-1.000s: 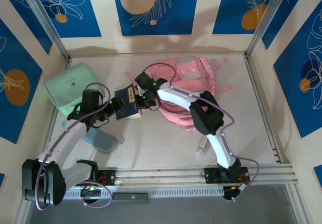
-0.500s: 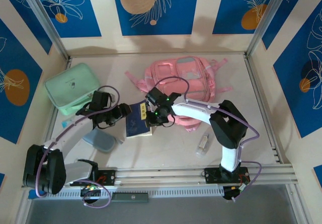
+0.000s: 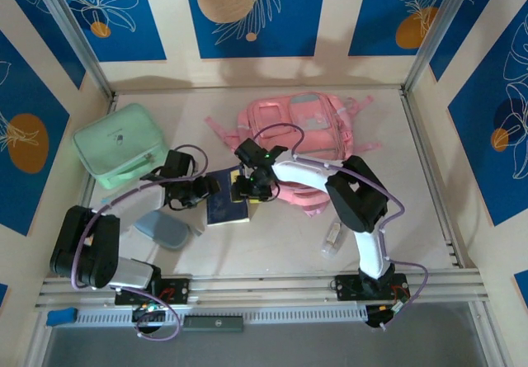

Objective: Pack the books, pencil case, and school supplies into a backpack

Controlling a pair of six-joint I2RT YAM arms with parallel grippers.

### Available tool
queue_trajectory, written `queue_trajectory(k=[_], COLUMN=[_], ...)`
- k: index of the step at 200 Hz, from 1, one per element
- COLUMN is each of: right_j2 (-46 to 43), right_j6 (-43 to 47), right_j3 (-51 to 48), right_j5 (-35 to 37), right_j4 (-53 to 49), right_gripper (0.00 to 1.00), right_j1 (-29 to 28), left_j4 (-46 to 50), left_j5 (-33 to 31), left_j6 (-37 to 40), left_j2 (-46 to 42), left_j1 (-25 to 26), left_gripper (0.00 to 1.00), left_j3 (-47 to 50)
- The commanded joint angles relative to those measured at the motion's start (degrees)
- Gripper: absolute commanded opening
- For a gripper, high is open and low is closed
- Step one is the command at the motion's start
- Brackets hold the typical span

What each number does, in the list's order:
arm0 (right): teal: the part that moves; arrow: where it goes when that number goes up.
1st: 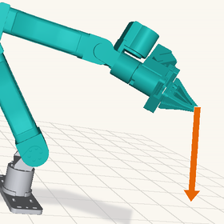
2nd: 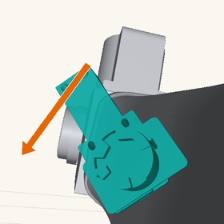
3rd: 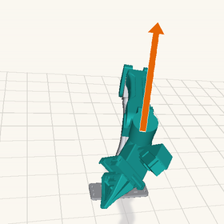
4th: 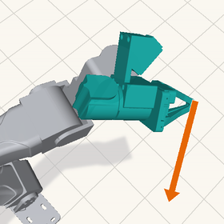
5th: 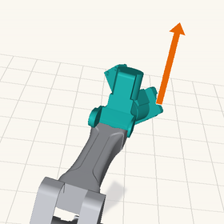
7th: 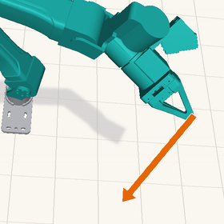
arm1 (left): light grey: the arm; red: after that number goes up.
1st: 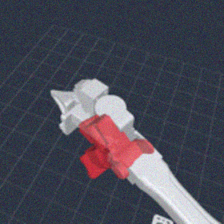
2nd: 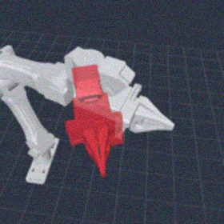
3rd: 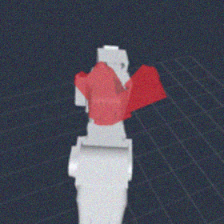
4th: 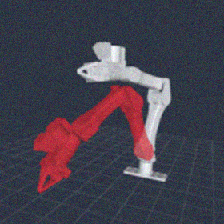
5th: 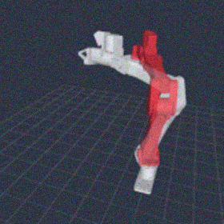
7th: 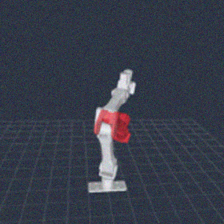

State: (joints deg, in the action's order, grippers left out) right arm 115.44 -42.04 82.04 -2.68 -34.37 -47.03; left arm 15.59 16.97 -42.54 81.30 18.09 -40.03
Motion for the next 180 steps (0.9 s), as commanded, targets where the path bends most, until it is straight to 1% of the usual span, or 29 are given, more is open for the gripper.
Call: queue_trajectory(k=[1, 18, 45, 74, 119, 135, 180], right_j2=[1.70, 2.61, 4.54, 2.07, -1.59, -2.10, -0.83], right_j6=[-0.29, 1.16, 1.40, 1.61, 1.79, 1.52, 3.38], right_j3=[2.62, 3.14, 5.93, 5.89, 7.39, 7.46, 9.63], right_j5=[1.40, 2.50, 0.43, -1.45, -3.52, -3.82, -2.74], right_j4=[-2.54, -1.92, -2.06, 0.14, -1.52, -1.76, -4.39], right_gripper=[0.53, 0.54, 0.53, 0.52, 0.50, 0.48, 0.32], right_j1=[-0.31, -1.51, -2.03, -2.18, -1.90, -1.61, -2.12], left_j4=[0.30, -0.03, -1.04, -5.34, -2.65, -1.94, -1.93], left_j5=[-0.16, -1.79, -1.60, -1.18, -4.68, -5.39, -5.99], left_j6=[0.86, 1.51, 0.78, -1.31, -0.30, 0.24, 0.09], left_j2=[1.88, 2.33, 3.64, 3.18, 2.30, 2.20, 1.57], left_j1=[0.90, 1.36, 1.52, 1.65, 1.66, 1.64, 1.70], left_gripper=[0.55, 0.55, 0.53, 0.48, 0.46, 0.45, 0.45], left_j3=[-0.88, -0.24, 0.46, 3.28, 3.49, 3.40, 3.58])
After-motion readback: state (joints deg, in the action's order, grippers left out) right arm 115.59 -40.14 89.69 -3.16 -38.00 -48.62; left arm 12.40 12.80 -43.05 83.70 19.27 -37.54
